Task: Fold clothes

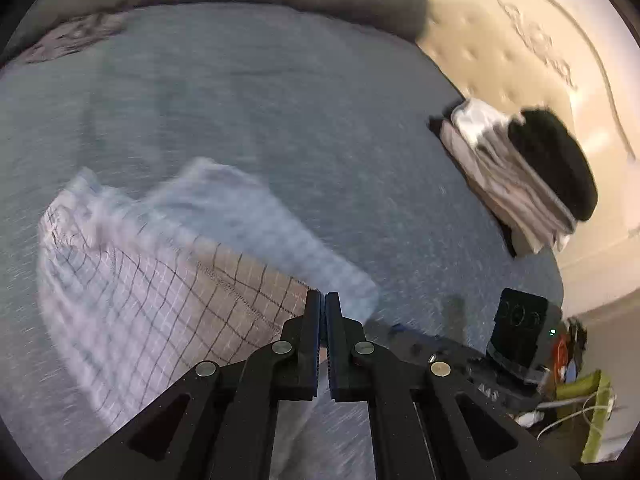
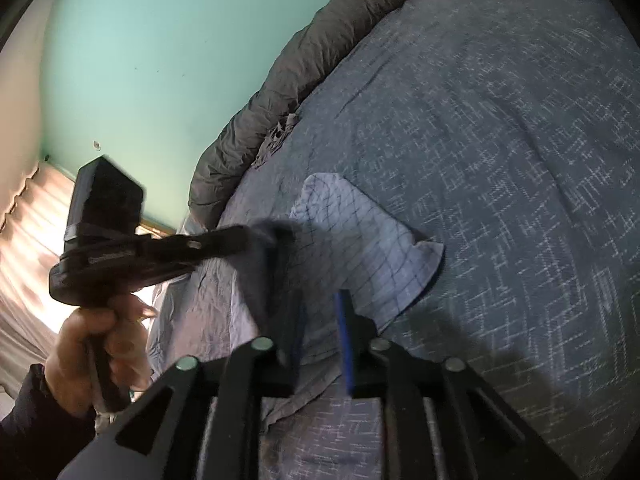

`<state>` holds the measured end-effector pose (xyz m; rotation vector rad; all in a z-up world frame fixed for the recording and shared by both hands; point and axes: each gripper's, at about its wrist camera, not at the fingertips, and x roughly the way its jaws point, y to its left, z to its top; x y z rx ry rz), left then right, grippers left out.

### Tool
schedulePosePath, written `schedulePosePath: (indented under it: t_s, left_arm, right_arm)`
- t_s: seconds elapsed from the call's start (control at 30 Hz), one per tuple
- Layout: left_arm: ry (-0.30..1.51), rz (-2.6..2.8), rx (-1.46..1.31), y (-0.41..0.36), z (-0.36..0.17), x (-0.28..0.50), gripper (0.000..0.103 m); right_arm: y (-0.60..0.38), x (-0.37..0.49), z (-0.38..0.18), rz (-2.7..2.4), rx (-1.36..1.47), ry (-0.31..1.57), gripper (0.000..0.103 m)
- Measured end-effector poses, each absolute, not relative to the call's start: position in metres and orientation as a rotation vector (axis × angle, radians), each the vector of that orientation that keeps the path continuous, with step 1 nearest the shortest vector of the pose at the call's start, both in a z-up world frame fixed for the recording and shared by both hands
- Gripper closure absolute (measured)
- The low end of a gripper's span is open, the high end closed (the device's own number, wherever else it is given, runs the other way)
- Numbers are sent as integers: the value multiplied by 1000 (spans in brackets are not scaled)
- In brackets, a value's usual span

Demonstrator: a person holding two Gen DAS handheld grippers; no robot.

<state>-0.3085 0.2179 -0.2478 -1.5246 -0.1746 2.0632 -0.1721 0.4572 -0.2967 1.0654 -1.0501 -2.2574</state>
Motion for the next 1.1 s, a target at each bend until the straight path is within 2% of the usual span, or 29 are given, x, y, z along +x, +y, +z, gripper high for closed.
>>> schedulePosePath:
  t_s: [0.23,0.27,0.37,0.5,0.63,0.8,0.93,0.97,1.0,1.1]
  left_arm:
    - [-205,2029,-1605,235,-287,-308,99]
    - [-229,2035,-1600,228,-285,-308,95]
    - [-291,2080,-1563,204,-271,-309,66]
    - [-314,2168,-1508,163,-250,-313,65]
    - [-240,2287,-1521,123,-245,-326,65]
    - [-145,2370,-1546,101,-251,-348,65]
    - [-130,2392,-1541,101,-257,-370,65]
    - [-124,2395,-1544,103,-258,-375,65]
    - [-120,2401,-1549,106,-260,-381,65]
    - [-98,2398,-1566,111,-269,-395,65]
  right_arm:
    - [456,-182,-302,-2239,1096,-1048,80]
    - [455,-184,-302,-2238,1096,-1048,78]
    - [451,-188,-301,-2240,1097,-1031,65]
    - [442,-197,-303,-2266,1130,-980,62]
    - [435,-206,-306,-2288,1152,-958,62]
    - [420,-211,-311,-2309,1207,-838,62]
    - [416,-214,-319,-2310,1216,-822,62]
    - [416,-215,-320,-2315,1223,-816,64]
    - [416,-216,-320,-2322,1222,-808,72]
    - [416,-220,-321,-2334,1238,-793,86]
